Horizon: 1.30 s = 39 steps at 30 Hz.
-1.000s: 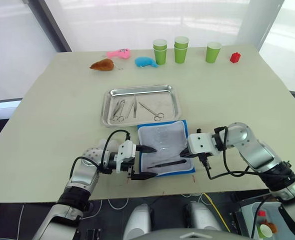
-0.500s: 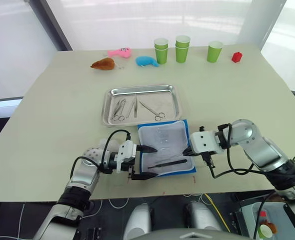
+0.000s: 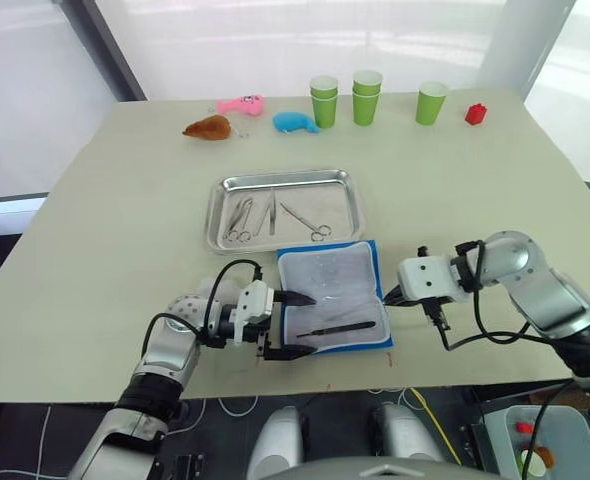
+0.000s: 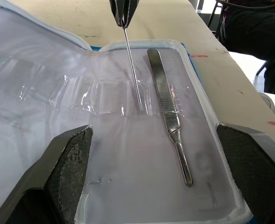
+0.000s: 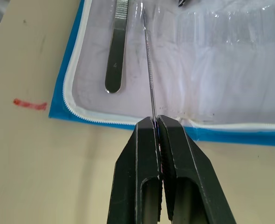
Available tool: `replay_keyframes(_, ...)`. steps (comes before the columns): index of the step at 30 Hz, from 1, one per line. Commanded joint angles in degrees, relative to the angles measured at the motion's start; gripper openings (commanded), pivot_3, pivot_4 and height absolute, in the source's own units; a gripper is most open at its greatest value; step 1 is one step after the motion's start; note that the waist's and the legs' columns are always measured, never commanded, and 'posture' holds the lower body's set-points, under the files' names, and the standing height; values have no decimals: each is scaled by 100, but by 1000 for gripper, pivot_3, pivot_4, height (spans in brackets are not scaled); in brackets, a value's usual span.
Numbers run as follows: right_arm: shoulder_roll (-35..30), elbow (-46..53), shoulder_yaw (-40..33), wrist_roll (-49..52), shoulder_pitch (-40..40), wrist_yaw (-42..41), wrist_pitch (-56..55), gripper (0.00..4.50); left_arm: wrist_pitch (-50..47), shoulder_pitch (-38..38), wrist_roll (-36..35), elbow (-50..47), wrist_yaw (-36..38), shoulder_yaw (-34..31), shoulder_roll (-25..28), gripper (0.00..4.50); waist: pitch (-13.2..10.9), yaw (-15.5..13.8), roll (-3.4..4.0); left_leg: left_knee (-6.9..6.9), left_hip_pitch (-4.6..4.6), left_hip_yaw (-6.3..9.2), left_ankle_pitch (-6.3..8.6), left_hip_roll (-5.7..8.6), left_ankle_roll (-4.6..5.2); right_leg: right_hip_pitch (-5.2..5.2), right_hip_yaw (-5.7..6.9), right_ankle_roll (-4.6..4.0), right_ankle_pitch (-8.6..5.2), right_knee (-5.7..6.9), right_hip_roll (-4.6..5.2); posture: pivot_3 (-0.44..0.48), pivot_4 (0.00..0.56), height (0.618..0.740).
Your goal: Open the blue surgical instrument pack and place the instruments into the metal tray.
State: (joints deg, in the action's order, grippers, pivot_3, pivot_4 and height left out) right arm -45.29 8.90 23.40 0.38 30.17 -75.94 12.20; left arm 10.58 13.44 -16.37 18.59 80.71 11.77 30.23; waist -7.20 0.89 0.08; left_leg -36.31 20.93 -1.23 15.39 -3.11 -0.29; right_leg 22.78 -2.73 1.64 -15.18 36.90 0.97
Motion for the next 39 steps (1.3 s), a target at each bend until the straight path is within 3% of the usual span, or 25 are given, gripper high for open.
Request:
replay_keyframes(1, -183, 152, -321, 147, -3, -69, -101, 9, -396, -377, 474, 707, 21, 468, -29, 4500, 0, -6, 2, 0, 0, -1, 1, 0, 0, 0, 0, 0, 0, -1, 0, 0, 150, 740)
replay_keyframes(12, -831, 77, -962, 533, -356, -185, -77, 9, -399, -374, 479, 700, 3, 462, -58, 4500, -1, -15, 8, 0, 4, -4, 2, 3, 3, -1, -1, 0, 0, -7, 3, 0, 150, 740)
replay_keyframes(18, -669, -71, -1492, 1092, -252, 62, 498, 9, -395, -342, 483, 731, 16, 470, -70, 4500, 0, -16, 10, 0, 4, -4, 2, 2, 3, -1, -1, 1, 0, -7, 3, 0, 150, 740)
replay_keyframes(31, 826, -801, -1679, 1554, 796, 1677, 2362, 9, -423, -370, 488, 686, -35, 470, -96, 4500, 5, -23, 27, 0, 16, 1, 2, 3, 4, -1, 1, -2, 2, -7, 2, 0, 150, 740)
replay_keyframes(39, 2063, -2093, -1235, 895, 1747, 2853, 2259, 9, -431, -383, 490, 661, -104, 471, -131, 4500, 24, -13, 63, -1, 18, 3, 2, 5, 5, -2, 4, -1, 3, -6, 2, 0, 150, 740)
